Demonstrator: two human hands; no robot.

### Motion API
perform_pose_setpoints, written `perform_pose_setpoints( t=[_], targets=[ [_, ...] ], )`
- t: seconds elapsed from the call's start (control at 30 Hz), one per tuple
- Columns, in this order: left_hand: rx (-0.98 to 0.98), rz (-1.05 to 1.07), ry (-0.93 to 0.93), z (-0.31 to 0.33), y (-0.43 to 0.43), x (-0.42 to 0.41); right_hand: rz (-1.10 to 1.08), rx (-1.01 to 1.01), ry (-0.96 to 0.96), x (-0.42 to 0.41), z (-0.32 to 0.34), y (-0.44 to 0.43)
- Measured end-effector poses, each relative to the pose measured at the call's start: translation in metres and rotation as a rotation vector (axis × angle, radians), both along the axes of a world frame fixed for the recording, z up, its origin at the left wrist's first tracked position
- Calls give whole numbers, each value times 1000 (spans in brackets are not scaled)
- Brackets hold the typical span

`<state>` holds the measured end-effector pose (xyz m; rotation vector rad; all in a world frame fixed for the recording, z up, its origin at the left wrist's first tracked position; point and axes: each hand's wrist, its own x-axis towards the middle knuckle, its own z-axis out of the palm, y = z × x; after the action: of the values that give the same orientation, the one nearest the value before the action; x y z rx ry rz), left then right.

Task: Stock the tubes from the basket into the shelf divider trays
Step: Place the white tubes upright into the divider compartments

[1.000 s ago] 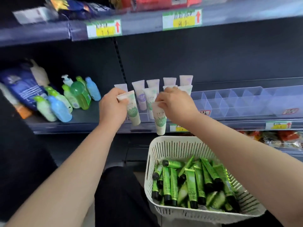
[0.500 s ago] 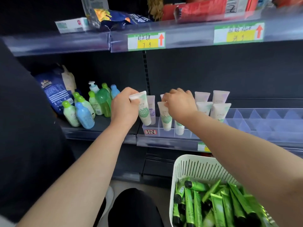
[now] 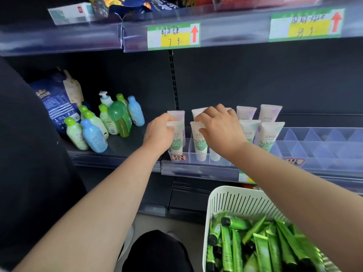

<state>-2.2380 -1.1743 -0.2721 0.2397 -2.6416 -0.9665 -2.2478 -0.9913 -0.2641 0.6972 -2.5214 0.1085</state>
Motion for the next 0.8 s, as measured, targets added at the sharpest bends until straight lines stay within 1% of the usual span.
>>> perform_pose_setpoints(
  t=[0.13,0.27,0.5,0.63,0.7,0.8],
  targets=[
    [4,48,27,-11,2,-1,44,-25,50,10,-16,10],
    [18,35,64,-16,6,1,61,-16,38,19,-34,22],
    [43,106,86,-21,1,14,15,-12,-63,31,-54,45],
    [62,230,93,-39,11,35,-20,24,-88,39,-64,62],
    [70,283,115,-50,22,49,-40,45,-113,43,-69,69],
    [38,274,179,-63,39,68,-71,81,-161,49,-74,78]
  ],
)
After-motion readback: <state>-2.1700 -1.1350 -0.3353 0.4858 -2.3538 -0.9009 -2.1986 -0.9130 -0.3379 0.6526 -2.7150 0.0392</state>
